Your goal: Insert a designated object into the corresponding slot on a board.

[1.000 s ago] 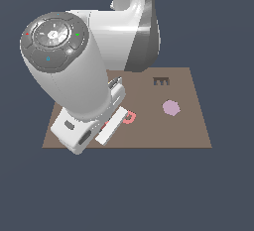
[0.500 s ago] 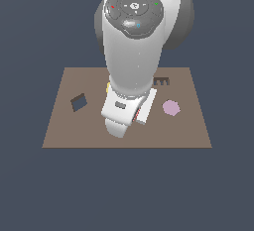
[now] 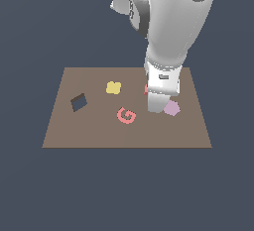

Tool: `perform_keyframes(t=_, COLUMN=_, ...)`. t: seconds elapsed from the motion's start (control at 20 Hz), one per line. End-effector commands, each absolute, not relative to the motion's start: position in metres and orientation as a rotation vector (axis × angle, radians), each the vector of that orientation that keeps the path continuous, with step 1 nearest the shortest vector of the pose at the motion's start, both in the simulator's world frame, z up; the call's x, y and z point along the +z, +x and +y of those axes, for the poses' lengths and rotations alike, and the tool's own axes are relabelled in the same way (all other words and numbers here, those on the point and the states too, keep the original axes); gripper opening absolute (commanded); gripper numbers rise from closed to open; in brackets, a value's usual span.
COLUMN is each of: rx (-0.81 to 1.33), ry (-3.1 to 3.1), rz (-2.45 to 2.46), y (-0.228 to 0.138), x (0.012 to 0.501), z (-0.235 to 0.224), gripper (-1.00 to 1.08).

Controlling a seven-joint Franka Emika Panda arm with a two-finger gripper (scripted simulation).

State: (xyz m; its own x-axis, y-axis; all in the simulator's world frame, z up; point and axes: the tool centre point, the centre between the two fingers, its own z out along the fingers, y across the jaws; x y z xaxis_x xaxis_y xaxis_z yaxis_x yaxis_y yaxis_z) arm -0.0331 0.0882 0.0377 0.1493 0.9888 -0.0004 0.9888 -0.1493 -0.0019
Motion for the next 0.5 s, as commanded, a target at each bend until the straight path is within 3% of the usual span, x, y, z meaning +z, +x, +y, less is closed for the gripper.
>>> perform_keyframes(t=0.0, rx=0.002, ry=-2.335, rz=-2.101, y=-0.048, x=0.038, z=0.101, gripper=-1.0)
perform_keyframes(t=0.45, rx=0.003, ry=-2.234, rz=-2.208, y=-0.083, x=0.04, z=0.126, gripper=-1.0)
